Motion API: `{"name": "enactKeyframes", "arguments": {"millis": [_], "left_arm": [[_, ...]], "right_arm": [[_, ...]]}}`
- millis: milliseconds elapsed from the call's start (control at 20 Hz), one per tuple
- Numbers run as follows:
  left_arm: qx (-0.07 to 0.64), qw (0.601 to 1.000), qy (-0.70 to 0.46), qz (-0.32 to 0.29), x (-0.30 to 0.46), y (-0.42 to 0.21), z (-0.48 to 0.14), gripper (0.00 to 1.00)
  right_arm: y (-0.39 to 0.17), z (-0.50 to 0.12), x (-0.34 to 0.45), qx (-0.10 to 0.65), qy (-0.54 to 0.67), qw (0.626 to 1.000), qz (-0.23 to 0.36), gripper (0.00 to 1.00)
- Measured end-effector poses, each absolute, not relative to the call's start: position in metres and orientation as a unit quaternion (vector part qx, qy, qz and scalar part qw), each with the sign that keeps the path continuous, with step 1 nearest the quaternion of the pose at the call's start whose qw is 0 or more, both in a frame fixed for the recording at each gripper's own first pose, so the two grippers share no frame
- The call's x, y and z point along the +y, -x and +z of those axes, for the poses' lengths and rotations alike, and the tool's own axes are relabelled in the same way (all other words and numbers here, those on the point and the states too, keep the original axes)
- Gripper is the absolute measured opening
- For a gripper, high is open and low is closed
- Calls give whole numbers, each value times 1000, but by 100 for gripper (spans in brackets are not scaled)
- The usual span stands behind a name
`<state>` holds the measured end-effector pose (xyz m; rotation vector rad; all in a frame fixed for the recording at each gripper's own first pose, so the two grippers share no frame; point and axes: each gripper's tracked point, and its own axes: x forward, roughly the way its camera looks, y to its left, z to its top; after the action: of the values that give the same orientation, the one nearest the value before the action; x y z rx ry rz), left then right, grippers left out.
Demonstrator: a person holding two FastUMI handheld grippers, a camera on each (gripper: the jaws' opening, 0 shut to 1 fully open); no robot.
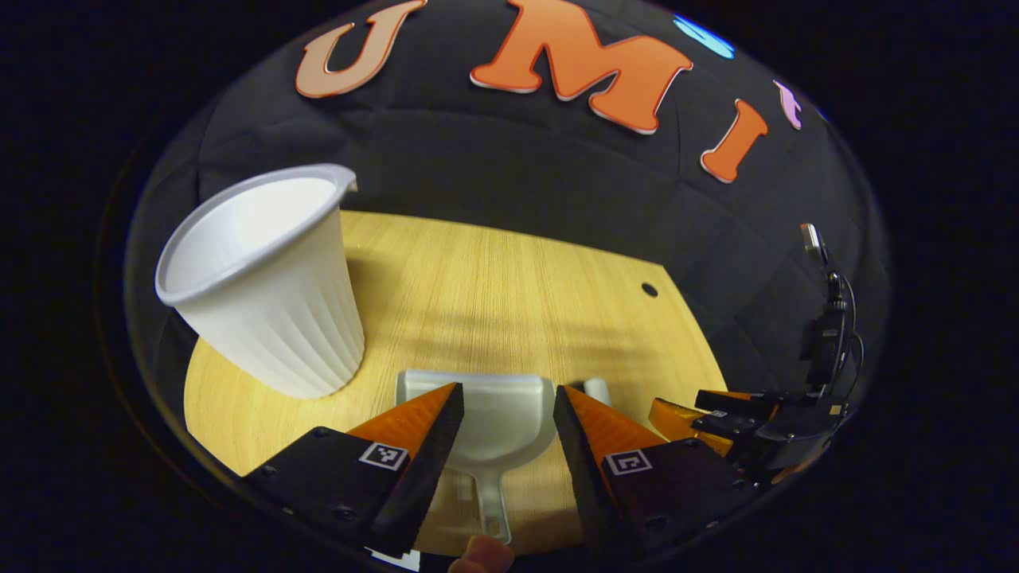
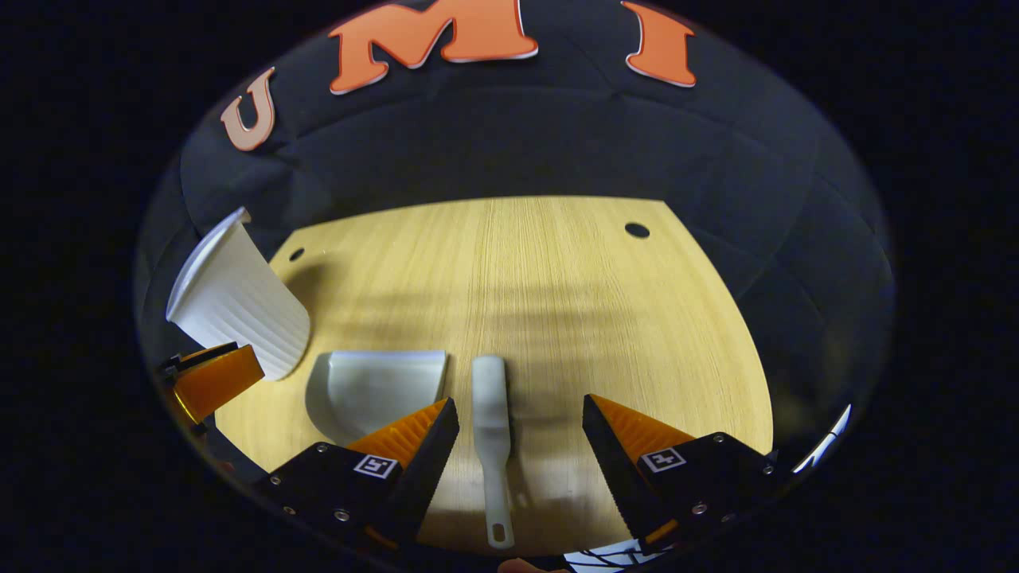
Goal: Pick up the small broom and dustpan from the desktop, sweep the trash into the dustpan with the broom, and then empty the trash into the garbage bin.
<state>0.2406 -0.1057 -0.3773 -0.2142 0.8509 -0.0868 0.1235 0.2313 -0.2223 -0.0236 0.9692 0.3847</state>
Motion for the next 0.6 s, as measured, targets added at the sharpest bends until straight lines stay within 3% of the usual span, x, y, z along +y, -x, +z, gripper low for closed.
{"name": "enactKeyframes", "arguments": {"millis": [100, 300, 600], "left_arm": [[371, 922, 100, -37, -105, -256, -352, 75], [300, 949, 84, -45, -96, -268, -359, 76], [193, 981, 14, -16, -62, -280, -338, 78]], "right_arm": [[-140, -194, 237, 414, 0, 891, 188, 95], [-165, -139, 237, 292, -17, 936, 194, 94], [-178, -122, 240, 160, -46, 966, 199, 94]]}}
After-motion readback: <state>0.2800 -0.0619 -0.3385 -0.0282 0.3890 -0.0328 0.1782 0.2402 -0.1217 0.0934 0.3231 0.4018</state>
